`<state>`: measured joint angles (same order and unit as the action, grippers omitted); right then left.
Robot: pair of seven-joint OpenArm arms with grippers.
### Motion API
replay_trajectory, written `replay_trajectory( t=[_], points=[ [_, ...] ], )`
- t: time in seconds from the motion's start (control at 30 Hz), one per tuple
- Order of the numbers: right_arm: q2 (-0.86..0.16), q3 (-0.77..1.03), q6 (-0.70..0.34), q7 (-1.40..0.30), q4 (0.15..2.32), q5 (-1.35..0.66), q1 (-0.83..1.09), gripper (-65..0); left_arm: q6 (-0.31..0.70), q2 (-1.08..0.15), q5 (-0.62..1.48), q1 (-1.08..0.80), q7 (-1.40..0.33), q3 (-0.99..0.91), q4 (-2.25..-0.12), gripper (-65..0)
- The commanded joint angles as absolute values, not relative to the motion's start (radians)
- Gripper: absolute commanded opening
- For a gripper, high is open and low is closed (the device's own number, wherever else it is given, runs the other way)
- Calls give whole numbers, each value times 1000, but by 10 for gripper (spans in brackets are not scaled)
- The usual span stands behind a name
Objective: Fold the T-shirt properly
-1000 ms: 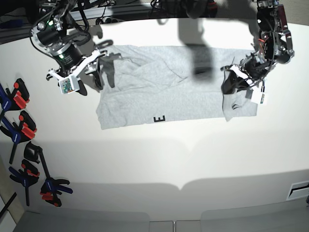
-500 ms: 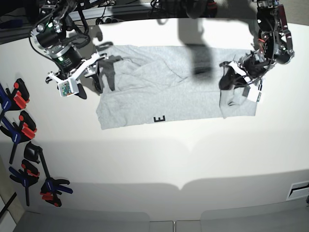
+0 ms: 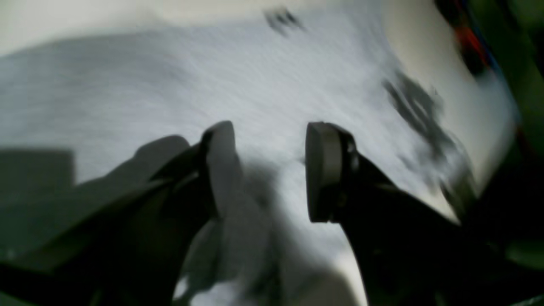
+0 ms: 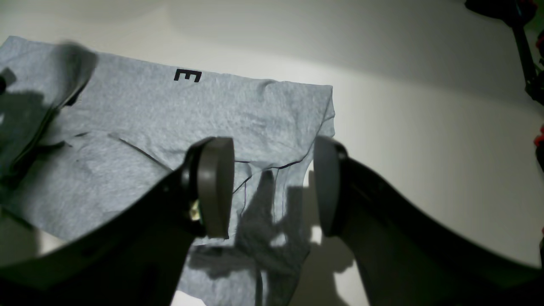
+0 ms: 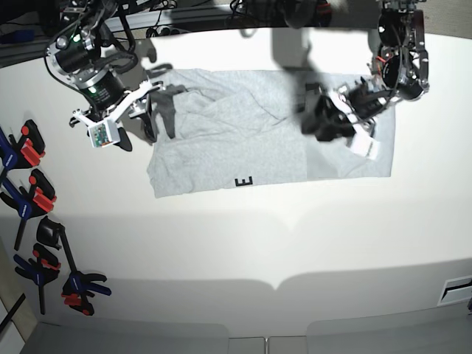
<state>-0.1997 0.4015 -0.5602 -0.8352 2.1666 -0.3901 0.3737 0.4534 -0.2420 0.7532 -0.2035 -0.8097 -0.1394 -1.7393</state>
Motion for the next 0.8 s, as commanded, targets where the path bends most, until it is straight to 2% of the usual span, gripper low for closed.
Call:
replay_trajectory(
  t=[0.0, 0.13, 0.27, 0.33, 0.4, 0.53, 0.63, 0.77],
  points=[
    [-208, 406, -561, -810, 2186, -393, 366, -364, 434, -253, 760, -190, -778, -144, -1758, -394],
    [-208, 406, -543, -800, 2186, -261, 366, -364, 395, -269, 730, -183, -793, -144, -1758, -394],
    [-208, 406, -332, -717, 2165, -76, 364, -364, 395, -272, 731, -183, -798, -144, -1758, -394],
    [-208, 406, -282, -691, 2136, -75, 354, -363, 395, -272, 733, -183, -798, -144, -1758, -394],
    [-208, 406, -283, -691, 2095, -114, 336, -344, 396, -272, 733, -183, -798, -144, -1758, -394],
    [-208, 406, -283, -691, 1971, -159, 285, -240, 396, -272, 733, -183, -799, -144, -1758, -394],
    [-208, 406, -284, -709, 1848, -229, 232, -240, 396, -272, 733, -183, -799, -144, -1758, -394],
    [-208, 406, -311, -832, 1703, -352, 159, -241, 396, -272, 733, -183, -798, -144, -1758, -394]
  ],
)
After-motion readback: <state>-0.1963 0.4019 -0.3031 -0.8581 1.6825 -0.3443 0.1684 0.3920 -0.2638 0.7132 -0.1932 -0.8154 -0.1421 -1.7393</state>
